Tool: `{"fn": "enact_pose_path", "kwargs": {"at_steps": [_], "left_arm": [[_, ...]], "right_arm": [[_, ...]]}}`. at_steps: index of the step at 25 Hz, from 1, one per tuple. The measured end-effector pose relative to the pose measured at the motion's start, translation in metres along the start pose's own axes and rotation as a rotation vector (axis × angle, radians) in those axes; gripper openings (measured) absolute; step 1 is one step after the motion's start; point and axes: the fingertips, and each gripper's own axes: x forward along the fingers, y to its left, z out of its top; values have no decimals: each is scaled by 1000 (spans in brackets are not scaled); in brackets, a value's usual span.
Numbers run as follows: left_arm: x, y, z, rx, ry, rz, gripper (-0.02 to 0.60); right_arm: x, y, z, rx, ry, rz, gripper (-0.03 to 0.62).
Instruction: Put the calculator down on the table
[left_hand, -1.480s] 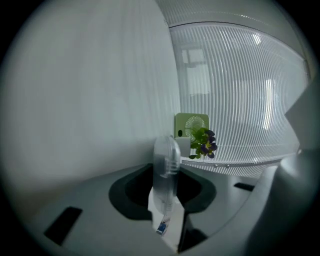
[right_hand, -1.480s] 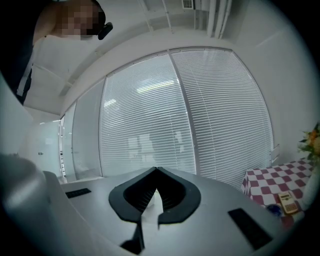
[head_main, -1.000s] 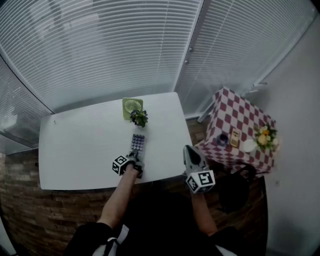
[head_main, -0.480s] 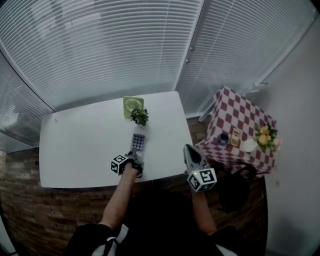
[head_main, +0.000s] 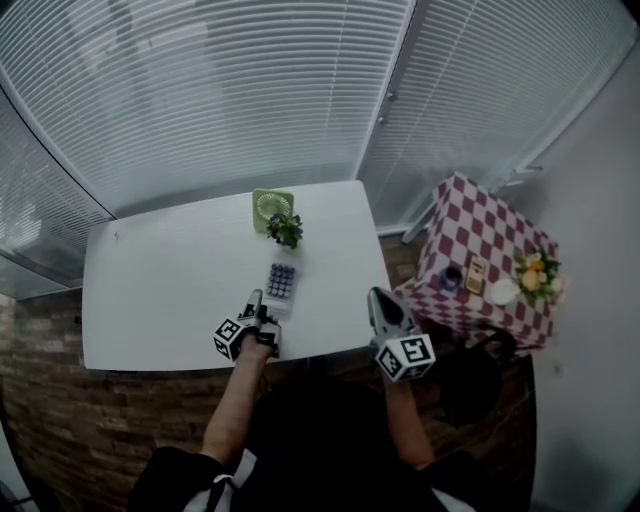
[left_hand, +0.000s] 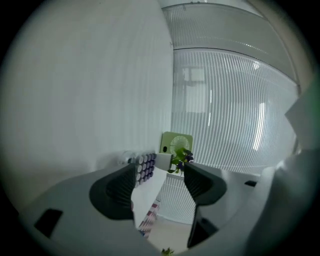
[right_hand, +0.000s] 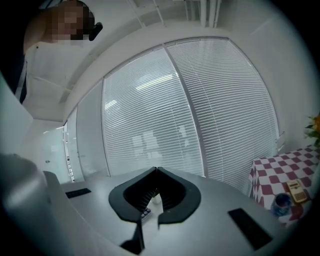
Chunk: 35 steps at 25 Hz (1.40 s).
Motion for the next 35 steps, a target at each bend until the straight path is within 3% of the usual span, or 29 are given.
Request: {"fn": "enact_pose_path", "kwargs": {"at_steps": [13,16,24,29,31,35], "left_arm": [[-15,-83,-13,178,88,-270,282],[-19,-95,-16,208,88,-299,243],[-29,-125,-24,211,90,-392,244],[-32,-138,-27,283,97,-415,253],[-33,-144,-28,374,101,-423,253],[-37,-144,-28,776,90,-347,253]], "right_arm": [[-3,10,1,-5,1,8,6],[-3,10,2,-5,-2,7,7],[-2,6,0,1,1,11,6],[1,12,2,-4,0,28,7],[1,11,1,-8,6,25,6],[2,13,4,-39,3,16,6]]}}
